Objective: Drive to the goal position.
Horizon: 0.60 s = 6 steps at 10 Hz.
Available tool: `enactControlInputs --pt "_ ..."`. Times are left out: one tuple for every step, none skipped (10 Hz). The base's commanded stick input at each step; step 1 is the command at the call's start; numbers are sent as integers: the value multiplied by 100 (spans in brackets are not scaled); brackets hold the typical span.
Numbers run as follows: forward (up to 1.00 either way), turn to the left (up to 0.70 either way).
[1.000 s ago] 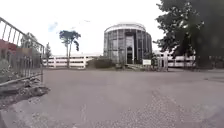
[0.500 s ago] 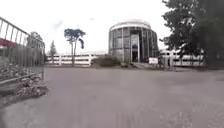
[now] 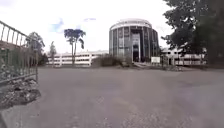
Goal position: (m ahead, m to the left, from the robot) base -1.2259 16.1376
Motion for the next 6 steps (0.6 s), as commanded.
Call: enactControlInputs --pt "70 35" --pt "70 35" --pt "70 35" --pt "70 35" --pt "70 35" --pt "70 35"
